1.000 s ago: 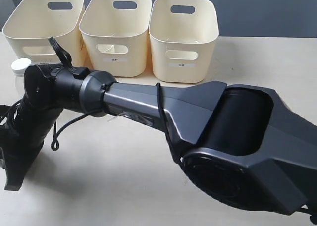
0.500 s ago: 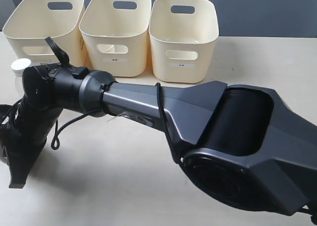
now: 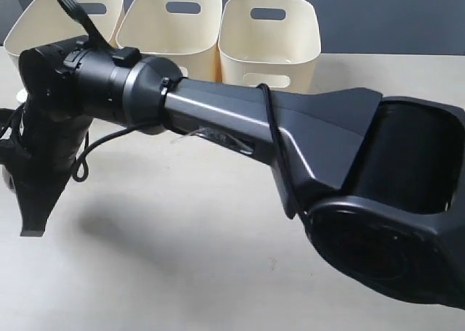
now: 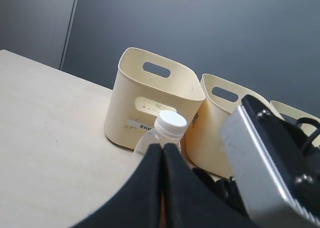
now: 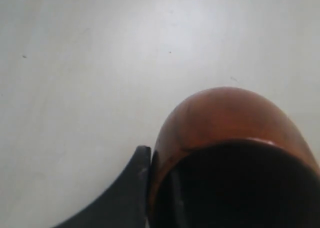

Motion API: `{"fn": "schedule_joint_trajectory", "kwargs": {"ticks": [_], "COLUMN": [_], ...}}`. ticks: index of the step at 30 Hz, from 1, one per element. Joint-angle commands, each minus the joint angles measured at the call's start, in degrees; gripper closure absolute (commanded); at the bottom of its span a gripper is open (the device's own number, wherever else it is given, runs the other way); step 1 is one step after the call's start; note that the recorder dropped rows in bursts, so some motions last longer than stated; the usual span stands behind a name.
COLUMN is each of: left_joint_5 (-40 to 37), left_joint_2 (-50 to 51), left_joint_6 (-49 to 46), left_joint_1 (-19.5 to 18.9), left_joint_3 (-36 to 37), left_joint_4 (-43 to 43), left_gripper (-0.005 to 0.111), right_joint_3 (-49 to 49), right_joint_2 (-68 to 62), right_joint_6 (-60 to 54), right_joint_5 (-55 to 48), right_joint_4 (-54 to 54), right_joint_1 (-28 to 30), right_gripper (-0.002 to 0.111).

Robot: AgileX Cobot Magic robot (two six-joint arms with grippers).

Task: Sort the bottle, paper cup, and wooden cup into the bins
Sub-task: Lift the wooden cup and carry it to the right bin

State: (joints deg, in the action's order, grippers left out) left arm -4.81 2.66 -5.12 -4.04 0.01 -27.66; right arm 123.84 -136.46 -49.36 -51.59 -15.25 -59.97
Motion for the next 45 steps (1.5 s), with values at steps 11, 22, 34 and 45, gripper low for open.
{"fn": "schedule_joint_trajectory", "kwargs": {"ticks": [11,22,34,45], "left_joint_5": [0.02,0.02,0.26,0.36], "left_joint_2": [-0.24,-0.24,-0.24,-0.24], "left_joint_6": [0.03,0.03,0.03,0.03], "left_joint_1": [0.32,0.32,0.32,0.32], "left_joint_3": [-0.01,-0.01,-0.01,-0.01], "left_joint_4": [0.36,0.36,0.57,0.68], "left_gripper": [0.107,0.107,0.107,0.107], "right_joint_3": [-0.03,-0.03,-0.14,-0.14], "right_joint_2": [10.09,12.7,15.2,16.32], "right_joint_6": [2.95,12.43,15.73,16.77], "right_joint_5": [-0.28,-1.26,-5.79,-8.95], "right_joint_4": [3.53,8.73,15.6,15.6], "right_joint_1": [4.67,13.58,18.37,23.13], "right_gripper": [0.109,0.109,0.109,0.109]}}
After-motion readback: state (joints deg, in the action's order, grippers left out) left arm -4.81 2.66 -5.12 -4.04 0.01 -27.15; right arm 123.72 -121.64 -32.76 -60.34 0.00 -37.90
